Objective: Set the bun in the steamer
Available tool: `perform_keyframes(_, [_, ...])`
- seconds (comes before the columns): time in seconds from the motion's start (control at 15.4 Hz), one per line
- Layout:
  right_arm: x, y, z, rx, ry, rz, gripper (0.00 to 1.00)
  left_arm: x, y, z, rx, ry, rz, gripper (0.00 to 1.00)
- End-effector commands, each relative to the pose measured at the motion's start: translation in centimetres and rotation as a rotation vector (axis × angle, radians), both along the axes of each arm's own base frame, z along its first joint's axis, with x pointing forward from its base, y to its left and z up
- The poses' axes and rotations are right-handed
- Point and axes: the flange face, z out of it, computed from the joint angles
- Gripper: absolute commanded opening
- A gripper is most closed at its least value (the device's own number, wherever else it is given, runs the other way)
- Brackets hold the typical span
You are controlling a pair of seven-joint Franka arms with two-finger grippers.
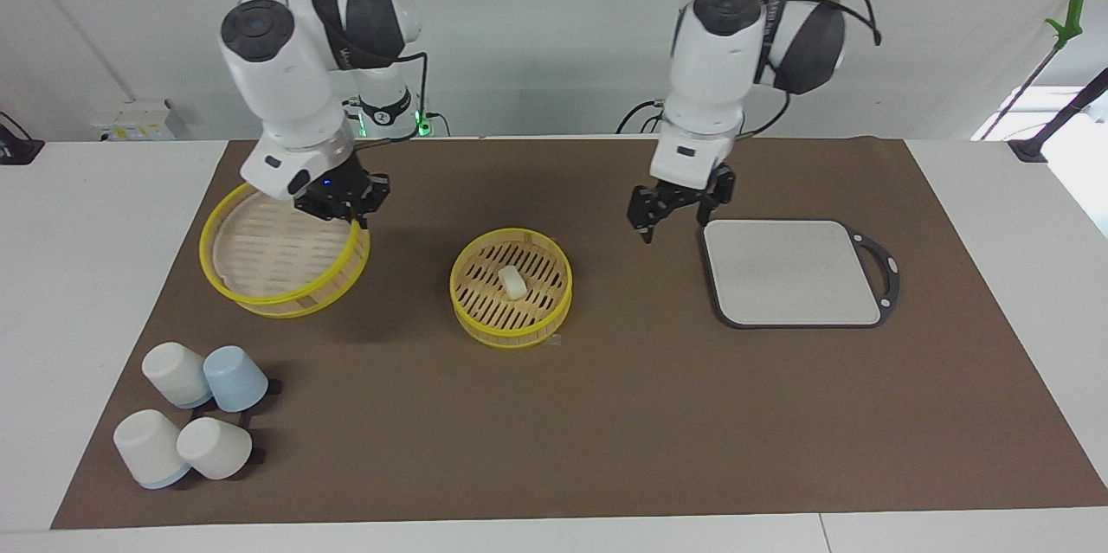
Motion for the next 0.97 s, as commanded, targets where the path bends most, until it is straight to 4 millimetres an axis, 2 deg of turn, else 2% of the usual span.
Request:
perform_keyframes(0.0, [-1.0, 8.1, 0.5, 0.021, -0.035, -0.047, 0.03, -0.6, 7.5, 2.7, -0.002, 0.016, -0.018, 1.00])
perform_keyframes(0.06, [-1.2, 12.0, -0.9, 0.019, -0.024, -0.053, 0.03, -0.6, 10.1, 3.3, 0.005, 0.026, -0.031, 1.00])
perform_keyframes(0.19, [-0.5, 16.8, -3.4, 0.024, -0.030, -0.095, 0.04, -0.9, 14.5, 4.5, 0.015, 0.045, -0.083, 1.00])
perform_keyframes(0.26, [-0.2, 19.2, -3.9, 0.045, -0.055, -0.081, 0.04, -1.1, 16.2, 5.0, 0.009, 0.056, -0.102, 1.00])
perform_keyframes(0.45, [-1.0, 23.8, -8.5, 0.007, -0.063, -0.063, 0.05, -2.2, 19.7, 6.1, -0.002, 0.081, -0.153, 1.00])
perform_keyframes(0.52, [-1.3, 24.5, -9.3, -0.008, -0.078, -0.047, 0.06, -2.4, 20.0, 6.3, -0.014, 0.088, -0.155, 1.00])
perform_keyframes(0.91, [-1.9, 25.4, -12.0, 0.007, -0.082, -0.070, 0.09, -3.6, 20.0, 6.8, -0.017, 0.113, -0.197, 1.00])
